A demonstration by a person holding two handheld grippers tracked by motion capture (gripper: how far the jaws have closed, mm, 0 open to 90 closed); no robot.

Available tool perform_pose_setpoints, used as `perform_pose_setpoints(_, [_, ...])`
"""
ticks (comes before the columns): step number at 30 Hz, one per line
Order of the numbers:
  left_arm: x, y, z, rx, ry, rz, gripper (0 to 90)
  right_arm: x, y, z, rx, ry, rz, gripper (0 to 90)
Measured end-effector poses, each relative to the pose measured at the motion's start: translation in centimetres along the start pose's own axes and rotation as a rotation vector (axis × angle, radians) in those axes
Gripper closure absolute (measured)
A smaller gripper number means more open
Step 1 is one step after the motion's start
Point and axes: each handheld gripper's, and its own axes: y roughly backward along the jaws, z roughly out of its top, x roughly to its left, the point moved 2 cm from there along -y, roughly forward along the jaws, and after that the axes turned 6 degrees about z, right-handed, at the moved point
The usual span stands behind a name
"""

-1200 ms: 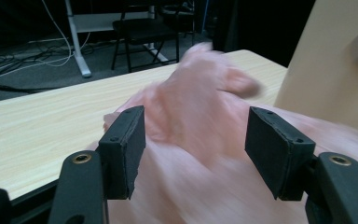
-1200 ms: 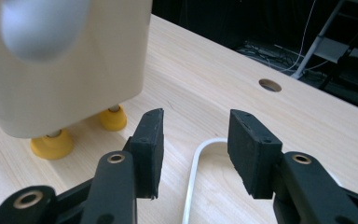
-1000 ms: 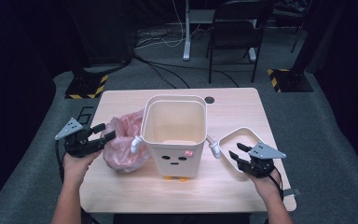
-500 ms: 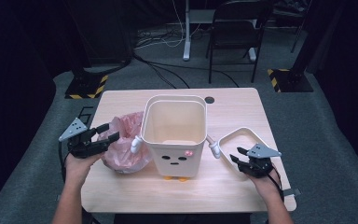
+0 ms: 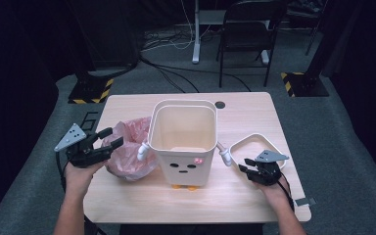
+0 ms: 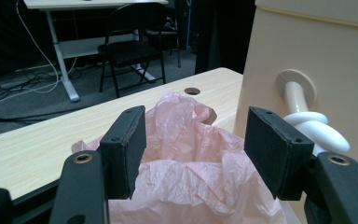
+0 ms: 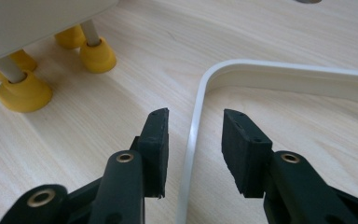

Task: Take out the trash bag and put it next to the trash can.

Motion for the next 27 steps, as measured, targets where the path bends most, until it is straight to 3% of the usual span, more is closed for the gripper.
perform_pose_setpoints(12, [-0.1,0.3,0.0,-0.004,0.001,0.002,38.5,-0.3,-1.3,-0.1,0.067,-0.014,0.004,66.8])
perform_pose_setpoints(23, [-0.4,0.3,-0.3,0.003,0.004,-0.003,38.7,-0.2,-2.4,0.0,0.139,-0.015,-0.005,79.9])
perform_pose_setpoints(27, [-0.2,0.4,-0.3,-0.001,0.01,0.002,38.7,-0.2,-2.7,0.2,0.152,-0.011,-0.017,79.9])
